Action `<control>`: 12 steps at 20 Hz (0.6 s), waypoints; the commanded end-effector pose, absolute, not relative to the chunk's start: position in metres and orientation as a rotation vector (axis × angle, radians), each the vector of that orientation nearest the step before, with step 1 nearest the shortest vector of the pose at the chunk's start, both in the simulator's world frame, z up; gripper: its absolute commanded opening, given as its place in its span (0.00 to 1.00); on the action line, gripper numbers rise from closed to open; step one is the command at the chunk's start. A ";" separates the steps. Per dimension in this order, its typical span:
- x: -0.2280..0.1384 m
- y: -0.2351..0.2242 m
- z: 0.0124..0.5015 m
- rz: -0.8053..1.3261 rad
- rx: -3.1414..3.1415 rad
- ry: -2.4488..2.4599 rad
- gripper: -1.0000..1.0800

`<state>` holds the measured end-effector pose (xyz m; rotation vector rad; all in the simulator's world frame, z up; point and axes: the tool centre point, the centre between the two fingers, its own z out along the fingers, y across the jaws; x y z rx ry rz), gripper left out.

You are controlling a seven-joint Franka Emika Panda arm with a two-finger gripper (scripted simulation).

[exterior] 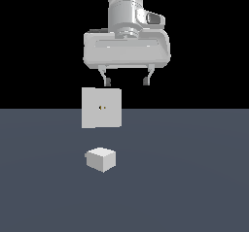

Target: Plug the charger into the wall socket.

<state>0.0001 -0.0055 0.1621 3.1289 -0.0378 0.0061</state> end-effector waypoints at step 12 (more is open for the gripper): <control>-0.006 0.002 0.154 0.032 3.136 0.097 0.96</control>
